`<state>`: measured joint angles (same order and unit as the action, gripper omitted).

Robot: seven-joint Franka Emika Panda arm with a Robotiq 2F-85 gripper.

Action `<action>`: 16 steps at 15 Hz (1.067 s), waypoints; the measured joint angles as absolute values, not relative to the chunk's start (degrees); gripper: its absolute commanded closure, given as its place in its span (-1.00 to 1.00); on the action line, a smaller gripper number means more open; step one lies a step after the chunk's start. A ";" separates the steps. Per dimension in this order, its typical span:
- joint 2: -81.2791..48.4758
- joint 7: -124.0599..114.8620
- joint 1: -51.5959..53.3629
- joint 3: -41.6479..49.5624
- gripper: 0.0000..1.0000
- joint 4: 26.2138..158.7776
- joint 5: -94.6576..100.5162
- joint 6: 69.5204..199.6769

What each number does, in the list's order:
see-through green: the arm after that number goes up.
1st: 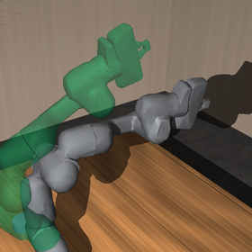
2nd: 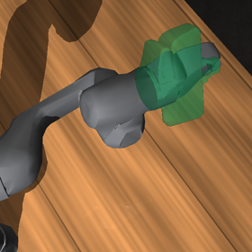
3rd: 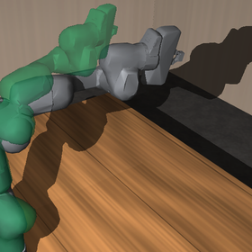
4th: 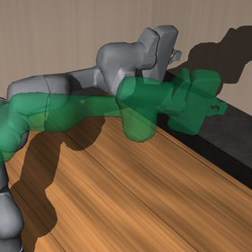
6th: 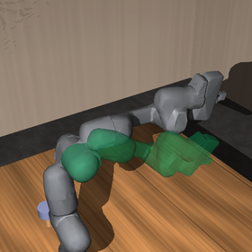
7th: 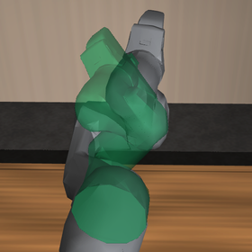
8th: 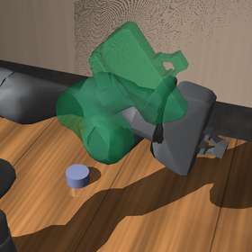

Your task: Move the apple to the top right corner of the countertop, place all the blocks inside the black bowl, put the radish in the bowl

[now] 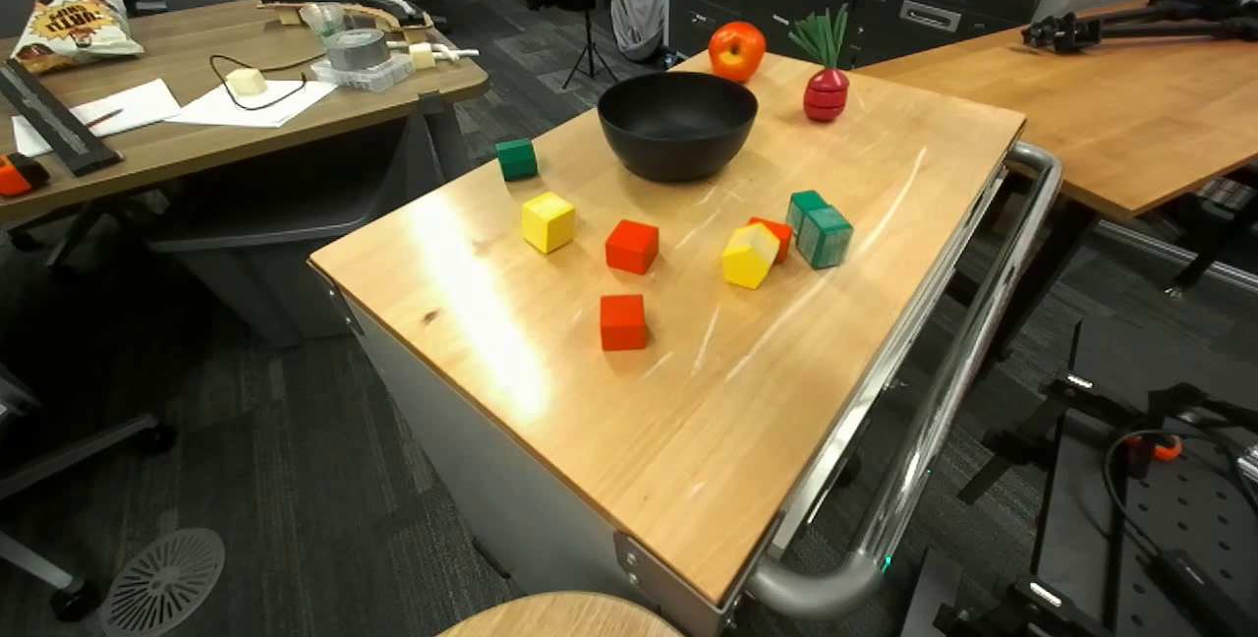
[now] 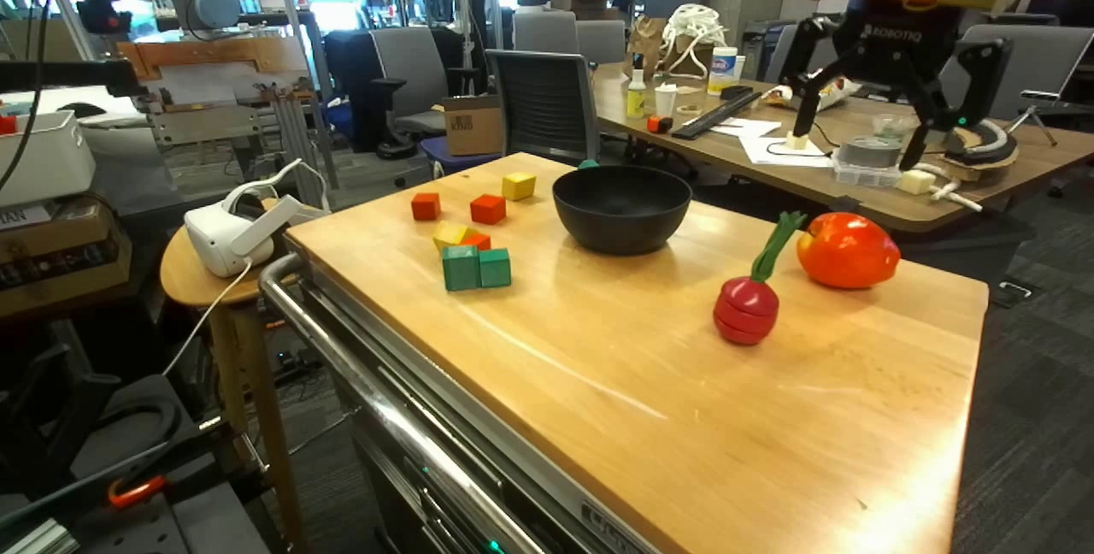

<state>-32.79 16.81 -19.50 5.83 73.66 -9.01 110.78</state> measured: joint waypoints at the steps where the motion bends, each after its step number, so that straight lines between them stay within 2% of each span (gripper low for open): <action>1: -29.85 19.07 -20.32 5.17 -1.00 76.12 -11.22 110.77; 5: -18.73 29.21 -23.49 3.72 -1.00 86.53 -20.05 110.66; 9: -15.40 31.12 -24.01 3.79 -1.00 90.71 -21.09 110.67; 16: -14.29 15.86 -14.04 6.35 -1.00 91.30 0.18 116.57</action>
<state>-14.29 15.86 -14.04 6.35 91.30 0.18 116.57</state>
